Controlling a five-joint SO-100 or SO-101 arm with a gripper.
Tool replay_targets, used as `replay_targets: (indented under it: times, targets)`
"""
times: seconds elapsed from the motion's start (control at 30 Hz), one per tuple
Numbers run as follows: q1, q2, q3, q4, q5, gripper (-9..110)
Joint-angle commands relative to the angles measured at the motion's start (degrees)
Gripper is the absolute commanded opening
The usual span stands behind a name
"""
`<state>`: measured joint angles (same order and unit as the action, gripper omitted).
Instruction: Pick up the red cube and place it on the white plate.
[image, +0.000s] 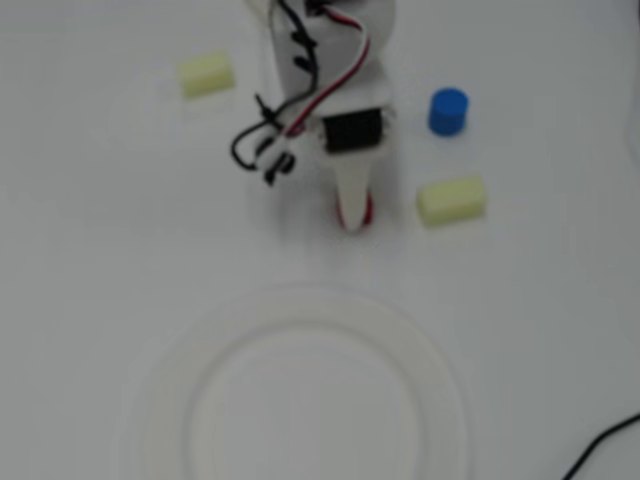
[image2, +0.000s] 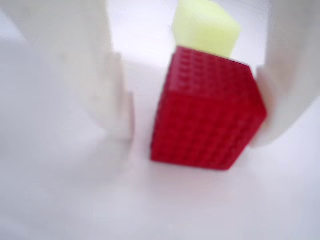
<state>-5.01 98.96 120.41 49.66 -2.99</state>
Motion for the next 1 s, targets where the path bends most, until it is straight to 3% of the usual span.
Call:
replay_targets:
  times: [0.0,0.23,0.43,0.57,0.97]
  targets:
    - [0.4,1.0,0.2,-0.6,-0.3,5]
    - [0.4,6.7,2.0,-2.9,-2.0,0]
    - [2.3,26.1,14.9,-19.9,-7.9,0]
    - [2.3,31.3,16.5,-24.9,-10.8,0]
    - [4.6,5.4,-5.0,-31.2,-9.8,0]
